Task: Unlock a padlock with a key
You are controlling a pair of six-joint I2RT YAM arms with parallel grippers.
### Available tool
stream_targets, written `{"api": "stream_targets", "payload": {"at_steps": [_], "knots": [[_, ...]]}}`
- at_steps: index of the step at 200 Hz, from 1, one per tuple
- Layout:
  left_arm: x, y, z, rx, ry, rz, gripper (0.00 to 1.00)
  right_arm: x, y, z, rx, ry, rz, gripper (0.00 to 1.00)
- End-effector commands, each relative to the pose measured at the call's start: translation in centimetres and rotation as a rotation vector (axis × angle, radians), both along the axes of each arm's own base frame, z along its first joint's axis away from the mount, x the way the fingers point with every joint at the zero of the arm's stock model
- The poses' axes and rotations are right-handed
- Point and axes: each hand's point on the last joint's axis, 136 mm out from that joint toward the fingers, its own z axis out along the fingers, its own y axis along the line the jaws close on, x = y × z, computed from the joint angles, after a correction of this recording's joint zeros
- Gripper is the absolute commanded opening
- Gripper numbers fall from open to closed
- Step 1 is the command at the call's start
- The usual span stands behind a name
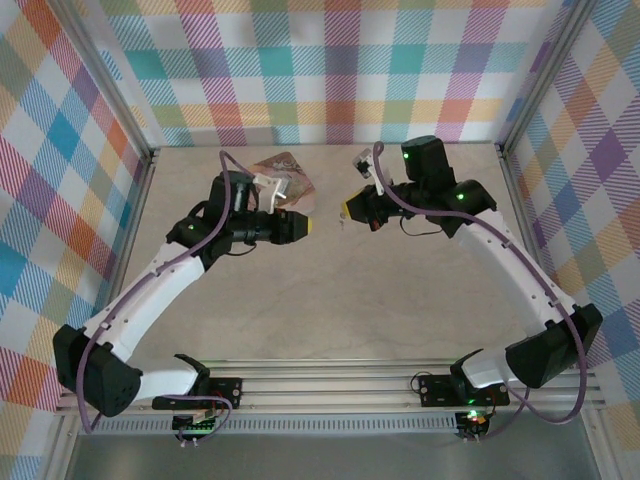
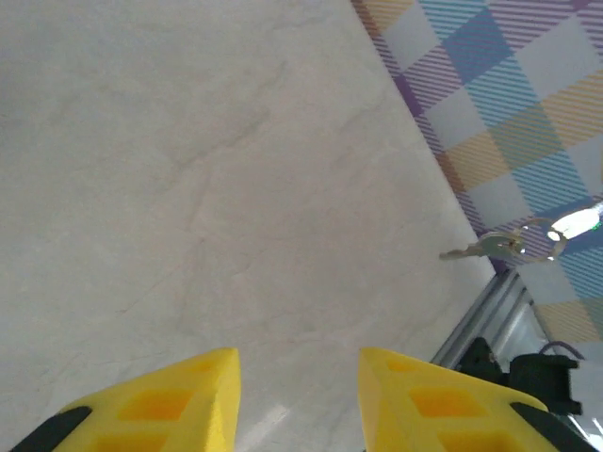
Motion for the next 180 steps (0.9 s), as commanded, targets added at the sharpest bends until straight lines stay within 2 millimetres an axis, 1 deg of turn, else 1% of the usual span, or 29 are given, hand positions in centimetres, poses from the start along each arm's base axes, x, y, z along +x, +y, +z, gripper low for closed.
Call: {"api": "stream_targets", "payload": {"at_steps": [1, 14, 27, 60, 90, 121, 156, 180], "knots": [[-0.8, -2.4, 5.8, -0.266, -0.103, -0.122, 0.38, -1.8, 1.3, 1.8, 0.086, -0.01, 0.136, 0.0], [-1.0, -3.2, 6.9, -0.36, -0.094, -0.163, 0.39, -2.0, 1.7, 2.2, 0.115, 0.033, 0.145, 0.0], [-1.1, -3.5, 7.7, -0.417, -0.105, -0.187, 0.39, -2.1, 1.9, 2.5, 0.142, 0.045, 0.161, 0.0], [-1.5, -3.3, 8.5, -0.451, -0.132, -0.198, 0.4, -2.1, 1.9, 3.8, 0.238, 0.093, 0.185, 0.0], [-1.7, -3.6, 8.4, -0.481, -0.109, -0.22, 0.4, -2.0, 1.7, 4.4, 0.287, 0.11, 0.193, 0.0], [-1.9, -3.7, 8.0, -0.478, -0.095, -0.226, 0.39, -1.8, 1.8, 4.3, 0.29, 0.117, 0.186, 0.0], [-1.9, -4.0, 6.8, -0.452, -0.06, -0.235, 0.39, -1.7, 1.8, 4.4, 0.3, 0.113, 0.182, 0.0], [-1.9, -4.1, 6.6, -0.448, -0.051, -0.241, 0.39, -1.7, 1.8, 4.4, 0.305, 0.112, 0.185, 0.0]]}}
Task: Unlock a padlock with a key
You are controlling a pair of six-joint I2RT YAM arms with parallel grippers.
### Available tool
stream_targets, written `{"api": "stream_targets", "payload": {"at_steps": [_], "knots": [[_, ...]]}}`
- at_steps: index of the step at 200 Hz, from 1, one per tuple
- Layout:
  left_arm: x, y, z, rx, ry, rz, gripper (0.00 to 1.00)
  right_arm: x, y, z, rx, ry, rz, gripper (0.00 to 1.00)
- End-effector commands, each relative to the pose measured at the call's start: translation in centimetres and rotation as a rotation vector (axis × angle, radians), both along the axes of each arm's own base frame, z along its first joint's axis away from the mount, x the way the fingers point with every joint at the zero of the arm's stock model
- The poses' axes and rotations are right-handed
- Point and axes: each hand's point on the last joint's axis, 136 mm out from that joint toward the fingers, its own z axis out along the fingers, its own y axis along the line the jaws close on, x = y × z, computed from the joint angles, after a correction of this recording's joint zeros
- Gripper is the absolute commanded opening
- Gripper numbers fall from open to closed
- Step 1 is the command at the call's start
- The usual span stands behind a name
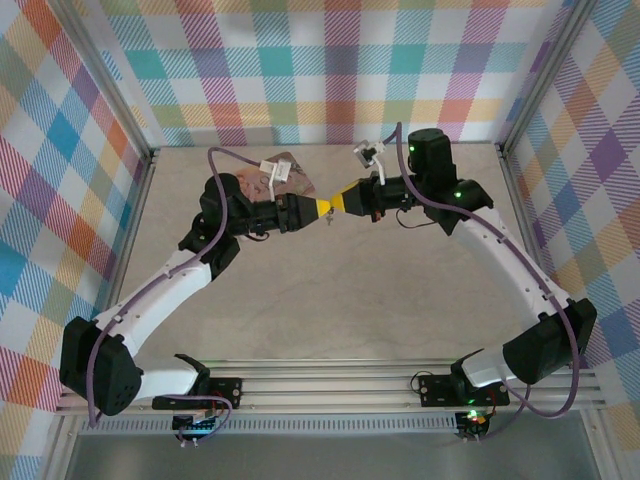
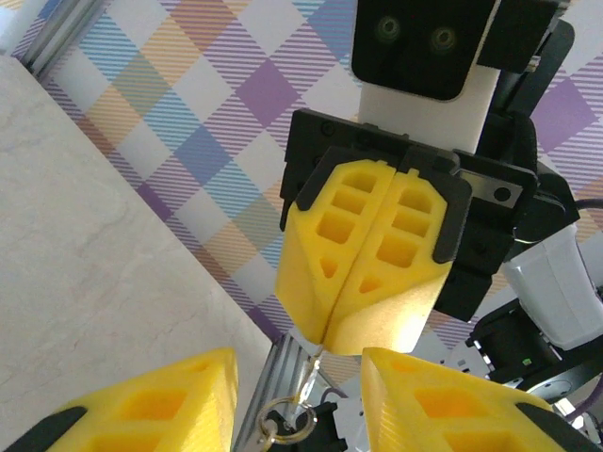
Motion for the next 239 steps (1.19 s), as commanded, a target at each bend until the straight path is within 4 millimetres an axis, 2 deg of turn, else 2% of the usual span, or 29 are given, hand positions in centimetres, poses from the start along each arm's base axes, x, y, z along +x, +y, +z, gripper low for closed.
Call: {"api": "stream_targets", "payload": {"at_steps": [1, 106, 161, 178, 202, 221, 239], "knots": [[-0.6, -0.5, -0.6, 0.005, 0.002, -0.038, 0.39, -0.6, 0.0, 1.1, 0.038, -0.026, 0.027, 0.0], [-0.9, -1.0, -1.5, 0.039, 0.022, -0.07, 0.32, -0.3, 0.0, 0.6, 0.034, -0.027, 0.022, 0.0], [-0.9, -1.0, -1.5, 0.044, 0.021, -0.072, 0.11, 0.0, 0.0, 0.5, 0.039, -0.022, 0.02, 0.0], [-1.0, -1.0, -1.3, 0.041, 0.008, -0.073, 0.0, 0.0, 0.1, 0.2, 0.04, -0.017, 0.02, 0.0], [-1.1, -0.9, -0.8, 0.044, -0.018, -0.074, 0.0, 0.3, 0.0, 0.0, 0.038, -0.006, 0.013, 0.0], [-0.9, -0.6, -1.2, 0.088, -0.021, -0.055, 0.0, 0.6, -0.1, -0.1, 0.032, -0.002, -0.009, 0.14], [-0.7, -0.2, -2.1, 0.146, -0.022, -0.027, 0.0, 1.2, -0.3, -0.2, 0.023, -0.001, -0.046, 0.37]]}}
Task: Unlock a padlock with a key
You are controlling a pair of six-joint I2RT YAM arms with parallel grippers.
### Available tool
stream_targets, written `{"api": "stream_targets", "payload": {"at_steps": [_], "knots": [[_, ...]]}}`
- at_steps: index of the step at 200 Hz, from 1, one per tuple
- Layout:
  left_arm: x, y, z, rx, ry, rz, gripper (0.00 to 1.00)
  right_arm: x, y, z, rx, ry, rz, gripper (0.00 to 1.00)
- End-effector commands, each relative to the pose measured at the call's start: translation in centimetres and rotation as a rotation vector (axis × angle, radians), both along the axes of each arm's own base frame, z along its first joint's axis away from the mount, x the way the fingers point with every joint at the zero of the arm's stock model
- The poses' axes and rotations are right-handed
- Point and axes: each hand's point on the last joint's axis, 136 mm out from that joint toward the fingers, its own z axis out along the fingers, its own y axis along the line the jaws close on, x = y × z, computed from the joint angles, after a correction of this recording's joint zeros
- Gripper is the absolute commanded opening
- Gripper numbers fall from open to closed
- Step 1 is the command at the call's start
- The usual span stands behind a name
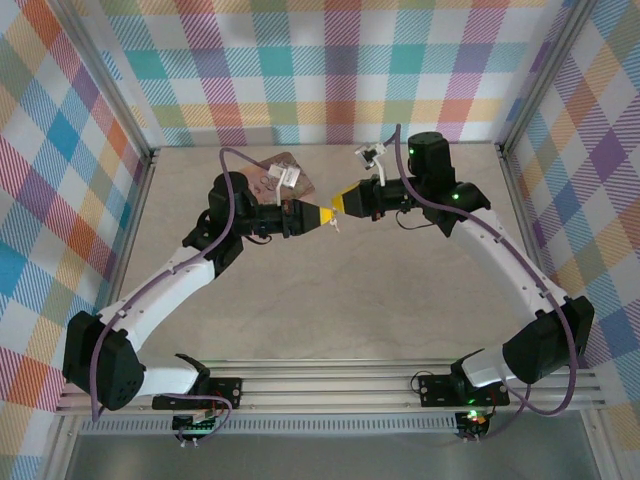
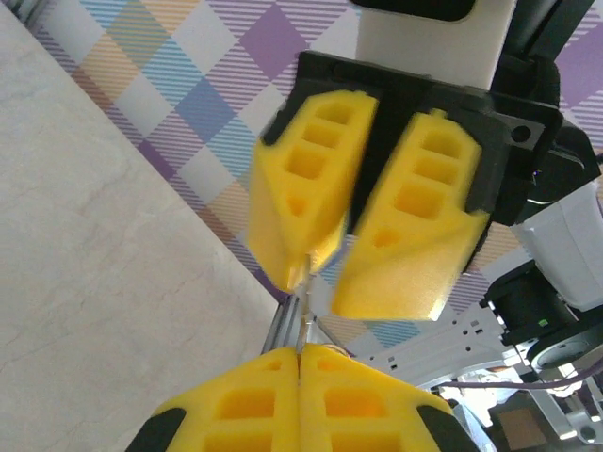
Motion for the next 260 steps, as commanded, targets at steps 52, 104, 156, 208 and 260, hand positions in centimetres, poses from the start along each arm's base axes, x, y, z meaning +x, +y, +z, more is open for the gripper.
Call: {"api": "stream_targets", "payload": {"at_steps": [52, 104, 156, 208, 260], "knots": [[2.2, 3.4, -2.7, 0.183, 0.035, 0.177, 0.0, 3.4, -1.0, -0.6, -0.043, 0.001, -0.17, 0.58], [6.7, 13.8, -8.6, 0.477, 0.245, 0.578, 0.0, 9.8, -1.8, -6.1, -0.226, 0.143, -0.425, 0.64], [8.4, 25.6, -13.8, 0.779, 0.436, 0.933, 0.0, 18.0, 1.6, -13.0, -0.347, 0.287, -0.52, 0.59], [10.4, 29.6, -18.7, 0.882, 0.569, 0.988, 0.0, 25.0, 4.8, -18.8, -0.434, 0.27, -0.59, 0.59], [12.8, 30.9, -22.1, 0.907, 0.647, 0.968, 0.0, 27.7, 8.0, -23.7, -0.421, 0.235, -0.56, 0.61]]}}
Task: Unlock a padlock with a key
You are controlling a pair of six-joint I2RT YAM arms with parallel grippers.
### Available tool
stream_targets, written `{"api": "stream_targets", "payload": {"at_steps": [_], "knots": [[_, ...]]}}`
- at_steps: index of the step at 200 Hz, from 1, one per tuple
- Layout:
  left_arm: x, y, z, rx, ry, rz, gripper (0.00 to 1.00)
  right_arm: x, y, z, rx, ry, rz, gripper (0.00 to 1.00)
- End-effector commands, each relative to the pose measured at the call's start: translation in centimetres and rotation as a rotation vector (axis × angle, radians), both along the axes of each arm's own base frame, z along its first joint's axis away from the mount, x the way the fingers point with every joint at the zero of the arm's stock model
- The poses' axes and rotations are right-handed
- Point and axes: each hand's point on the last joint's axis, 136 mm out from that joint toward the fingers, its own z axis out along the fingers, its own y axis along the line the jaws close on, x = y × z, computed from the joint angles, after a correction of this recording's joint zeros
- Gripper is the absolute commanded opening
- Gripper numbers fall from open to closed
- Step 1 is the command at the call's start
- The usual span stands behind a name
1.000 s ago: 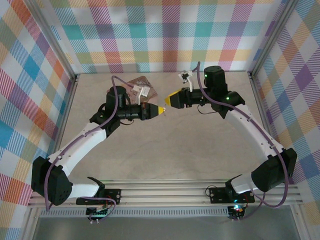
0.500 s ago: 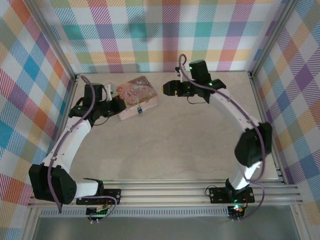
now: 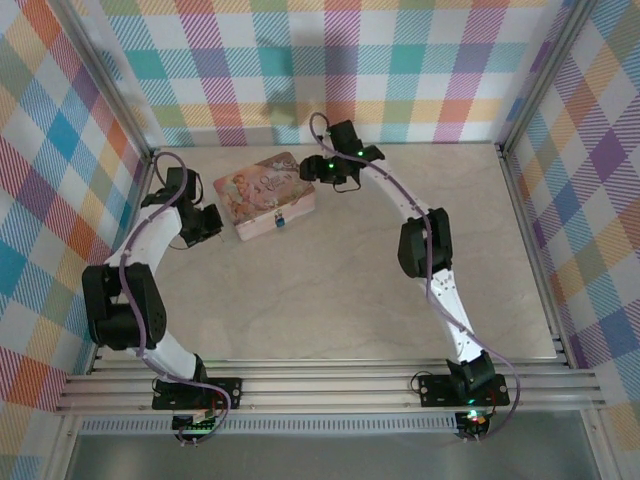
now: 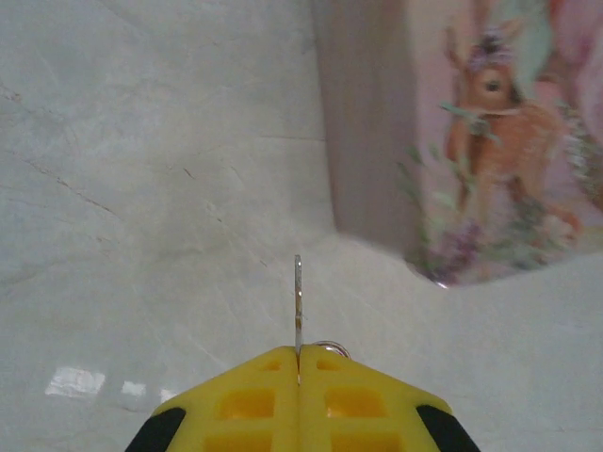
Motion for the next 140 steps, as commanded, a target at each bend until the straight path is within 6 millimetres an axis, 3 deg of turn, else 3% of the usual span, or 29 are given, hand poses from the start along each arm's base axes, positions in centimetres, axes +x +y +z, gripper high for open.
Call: {"api": "stream_targets", "payload": {"at_steps": [1, 30, 54, 93, 118, 140], "knots": [[1.3, 1.0, 0.3, 0.014, -0.008, -0.001, 0.0, 0.3, 1.2, -0.5, 0.004, -0.026, 0.02, 0.61], [1.9, 1.3, -0.6, 0.0, 0.014, 0.002, 0.0, -1.0, 2.0, -2.4, -0.017, 0.009, 0.069, 0.61], [1.6, 1.1, -1.0, -0.008, 0.022, -0.001, 0.0, -3.3, 1.2, -3.9, -0.071, 0.05, 0.096, 0.61], [0.4, -0.6, -1.2, -0.103, 0.006, -0.033, 0.0, -8.1, -2.4, -5.9, -0.145, 0.077, 0.107, 0.61], [-1.2, -1.4, -1.5, -0.135, 0.002, -0.045, 0.0, -11.8, -5.1, -7.7, -0.195, 0.123, 0.096, 0.61], [-2.9, -2.5, -1.9, -0.167, 0.014, -0.074, 0.0, -13.9, -7.8, -8.6, -0.244, 0.147, 0.061, 0.62]]}}
